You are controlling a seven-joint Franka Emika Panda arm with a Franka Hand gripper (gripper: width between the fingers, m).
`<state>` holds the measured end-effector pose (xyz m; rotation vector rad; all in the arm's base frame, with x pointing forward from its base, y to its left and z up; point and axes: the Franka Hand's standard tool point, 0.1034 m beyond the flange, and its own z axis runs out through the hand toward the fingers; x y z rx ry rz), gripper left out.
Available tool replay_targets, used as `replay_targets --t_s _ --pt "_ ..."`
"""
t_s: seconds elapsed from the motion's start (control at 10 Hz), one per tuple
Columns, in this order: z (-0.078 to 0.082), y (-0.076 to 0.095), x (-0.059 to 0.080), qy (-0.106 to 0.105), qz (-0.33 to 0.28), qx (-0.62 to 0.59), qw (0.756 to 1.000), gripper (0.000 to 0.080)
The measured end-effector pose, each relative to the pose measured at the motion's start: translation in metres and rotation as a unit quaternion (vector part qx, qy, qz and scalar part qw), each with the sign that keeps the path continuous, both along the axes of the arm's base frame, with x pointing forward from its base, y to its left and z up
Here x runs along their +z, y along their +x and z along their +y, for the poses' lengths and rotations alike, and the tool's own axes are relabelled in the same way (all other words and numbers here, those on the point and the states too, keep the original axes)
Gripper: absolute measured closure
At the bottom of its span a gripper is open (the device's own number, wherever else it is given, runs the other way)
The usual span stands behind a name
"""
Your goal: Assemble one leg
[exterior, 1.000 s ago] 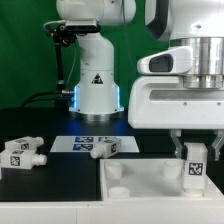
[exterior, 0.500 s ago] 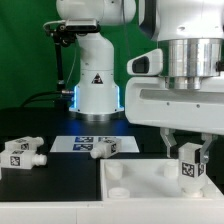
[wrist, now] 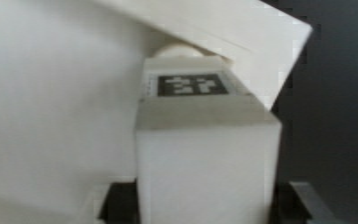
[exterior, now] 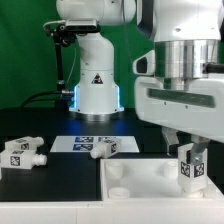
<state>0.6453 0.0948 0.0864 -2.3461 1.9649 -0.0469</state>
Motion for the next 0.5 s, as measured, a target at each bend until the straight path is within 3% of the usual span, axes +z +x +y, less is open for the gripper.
replay_targets --t_s 0.4,0.5 --pt "0.0029 -0.0015 0.0003 0.005 0.003 -0.037 0.999 0.0512" --pt "0.0082 -0.0012 0.0013 -0.002 -0.001 0.036 0.999 0.0415"
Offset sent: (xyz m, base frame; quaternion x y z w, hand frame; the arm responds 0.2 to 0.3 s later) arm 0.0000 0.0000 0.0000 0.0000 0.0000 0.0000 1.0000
